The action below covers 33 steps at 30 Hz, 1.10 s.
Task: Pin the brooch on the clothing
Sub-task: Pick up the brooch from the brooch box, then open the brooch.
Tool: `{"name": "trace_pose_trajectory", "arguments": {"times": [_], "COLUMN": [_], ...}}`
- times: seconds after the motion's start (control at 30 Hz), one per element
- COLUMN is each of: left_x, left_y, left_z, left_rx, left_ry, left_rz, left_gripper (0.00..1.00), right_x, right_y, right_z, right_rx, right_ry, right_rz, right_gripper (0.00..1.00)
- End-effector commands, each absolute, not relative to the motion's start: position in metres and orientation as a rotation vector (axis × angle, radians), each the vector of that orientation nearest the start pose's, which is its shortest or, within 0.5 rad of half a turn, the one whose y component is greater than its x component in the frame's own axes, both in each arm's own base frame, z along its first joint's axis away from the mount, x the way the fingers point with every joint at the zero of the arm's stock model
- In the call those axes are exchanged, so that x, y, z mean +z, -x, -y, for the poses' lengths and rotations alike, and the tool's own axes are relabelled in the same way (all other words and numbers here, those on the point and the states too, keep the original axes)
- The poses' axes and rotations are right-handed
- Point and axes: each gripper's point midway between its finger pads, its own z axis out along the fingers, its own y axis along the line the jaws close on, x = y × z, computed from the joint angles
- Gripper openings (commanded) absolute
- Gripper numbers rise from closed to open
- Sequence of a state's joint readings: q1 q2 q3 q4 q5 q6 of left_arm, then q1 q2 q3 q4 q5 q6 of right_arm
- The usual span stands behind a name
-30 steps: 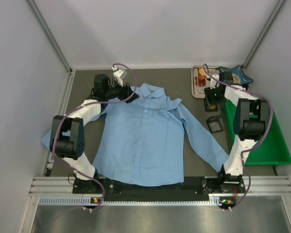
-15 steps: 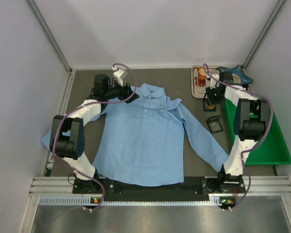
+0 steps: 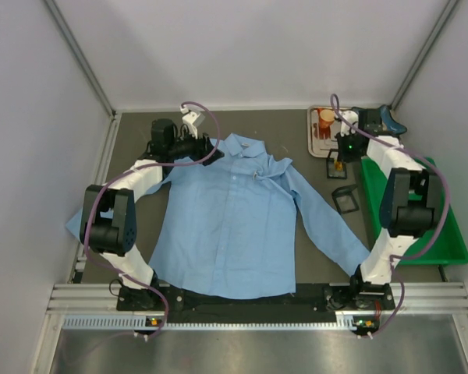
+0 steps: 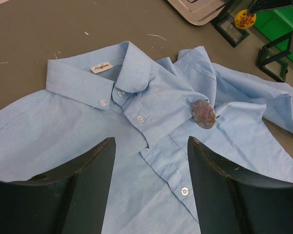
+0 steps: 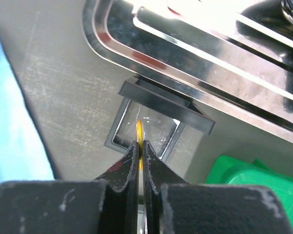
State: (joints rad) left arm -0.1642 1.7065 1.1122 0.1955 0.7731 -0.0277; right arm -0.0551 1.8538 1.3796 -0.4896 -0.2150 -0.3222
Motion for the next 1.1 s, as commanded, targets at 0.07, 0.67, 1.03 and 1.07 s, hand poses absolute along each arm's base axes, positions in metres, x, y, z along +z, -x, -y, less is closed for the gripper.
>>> {"name": "trace_pose_trajectory", "arguments": {"times": [0.07, 0.67, 1.03, 1.07], "left_x": [0.198, 0.265, 0.316, 0.321], "left_y": [-0.435, -0.419, -0.338, -0.334], "left_z": [0.2, 0.189, 0.176, 0.181], "left_rx": [-0.894, -1.096, -1.292, -1.342], "left_ry": [-0.658, -0.394, -0.596, -0.627], "left_rz": [-1.751, -1.951, -1.78, -1.741], "left_gripper": [0.65, 0.98, 0.96, 0.93], "right_x": [0.118, 0.324, 0.316, 0.315], "right_y": [-0.434, -0.351, -0.261, -0.251], "right_z": [-0.019, -0.22, -0.281, -0.285], "right_rx": [0.241, 0.201, -0.082, -0.059], "right_ry": [0.456, 1.405, 1.669, 1.665], "right_rz": [-2.403, -1.186, -0.224, -0.171], "right_gripper": [0.0, 0.0, 0.0, 0.0]}}
